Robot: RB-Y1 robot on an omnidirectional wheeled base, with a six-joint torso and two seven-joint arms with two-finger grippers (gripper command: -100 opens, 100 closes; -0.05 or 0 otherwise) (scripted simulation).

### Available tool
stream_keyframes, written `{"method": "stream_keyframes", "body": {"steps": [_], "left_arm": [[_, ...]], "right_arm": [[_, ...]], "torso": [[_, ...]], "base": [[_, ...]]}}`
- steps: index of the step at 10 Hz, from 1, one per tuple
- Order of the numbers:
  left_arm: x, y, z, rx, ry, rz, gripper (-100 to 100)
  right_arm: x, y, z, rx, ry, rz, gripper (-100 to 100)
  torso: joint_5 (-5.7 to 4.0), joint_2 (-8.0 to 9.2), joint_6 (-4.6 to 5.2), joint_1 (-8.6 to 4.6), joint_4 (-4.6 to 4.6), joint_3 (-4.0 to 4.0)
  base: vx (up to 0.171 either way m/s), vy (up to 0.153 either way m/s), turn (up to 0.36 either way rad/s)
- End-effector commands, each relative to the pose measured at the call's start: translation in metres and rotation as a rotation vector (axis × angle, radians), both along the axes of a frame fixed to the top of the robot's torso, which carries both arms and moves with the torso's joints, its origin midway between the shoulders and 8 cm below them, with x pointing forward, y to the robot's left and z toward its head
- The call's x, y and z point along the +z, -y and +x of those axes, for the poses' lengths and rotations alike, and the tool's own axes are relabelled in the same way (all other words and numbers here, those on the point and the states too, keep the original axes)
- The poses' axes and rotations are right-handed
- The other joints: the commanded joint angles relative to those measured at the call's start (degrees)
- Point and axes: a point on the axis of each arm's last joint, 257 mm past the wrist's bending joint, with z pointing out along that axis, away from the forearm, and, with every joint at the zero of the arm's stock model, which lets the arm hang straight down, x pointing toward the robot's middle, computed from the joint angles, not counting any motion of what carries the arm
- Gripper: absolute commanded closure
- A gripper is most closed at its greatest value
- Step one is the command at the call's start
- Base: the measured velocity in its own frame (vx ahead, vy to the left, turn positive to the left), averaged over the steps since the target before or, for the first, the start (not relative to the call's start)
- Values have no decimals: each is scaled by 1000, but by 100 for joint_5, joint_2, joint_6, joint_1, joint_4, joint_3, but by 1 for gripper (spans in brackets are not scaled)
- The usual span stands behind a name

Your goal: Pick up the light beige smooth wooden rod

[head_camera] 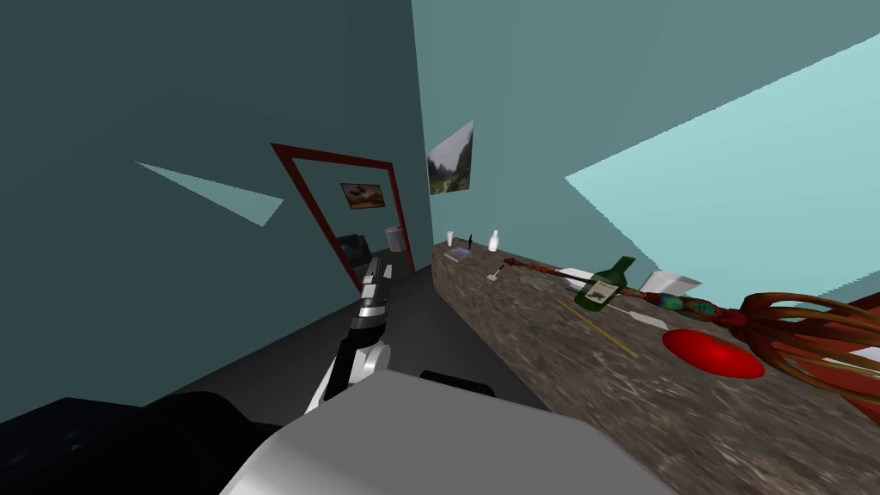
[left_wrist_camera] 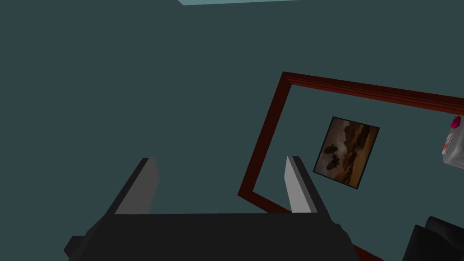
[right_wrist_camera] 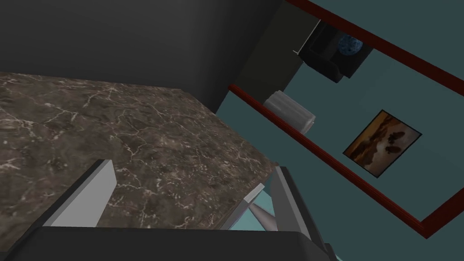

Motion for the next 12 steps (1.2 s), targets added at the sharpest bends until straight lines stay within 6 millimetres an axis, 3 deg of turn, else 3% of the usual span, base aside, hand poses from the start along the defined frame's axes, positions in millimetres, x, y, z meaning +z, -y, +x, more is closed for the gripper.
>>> {"method": "stream_keyframes", "body": {"steps": [1, 4, 6, 7, 10, 11, 12], "left_arm": [[0, 0, 0, 0, 0, 0, 0], [0, 0, 0, 0, 0, 0, 0], [0, 0, 0, 0, 0, 0, 0], [0, 0, 0, 0, 0, 0, 0], [0, 0, 0, 0, 0, 0, 0], [0, 0, 0, 0, 0, 0, 0], [0, 0, 0, 0, 0, 0, 0]], "right_arm": [[-10, 15, -10, 32, -32, -52, -100], [-30, 60, -43, 67, -133, -169, -100], [-27, 71, -45, 100, -144, -204, -100], [-34, 92, -59, 107, -186, -253, -100], [-32, 131, -73, 162, -239, -353, -100], [-33, 155, -84, 174, -277, -406, -100], [-31, 161, -83, 191, -281, -424, -100]], "torso": [[0, 0, 0, 0, 0, 0], [0, -9, 1, -1, -3, -6], [-1, -10, 1, -3, -3, -6], [-1, 2, 2, -6, 0, 0], [-1, -15, 0, -6, -3, -9], [-2, -13, 1, -6, -3, -8], [-2, -16, 0, -9, -4, -10]], "base": [[59, 29, 35], [76, 31, 69], [49, 19, 20], [50, 11, 94], [78, 13, 61], [87, 3, 104], [78, 1, 47]]}}
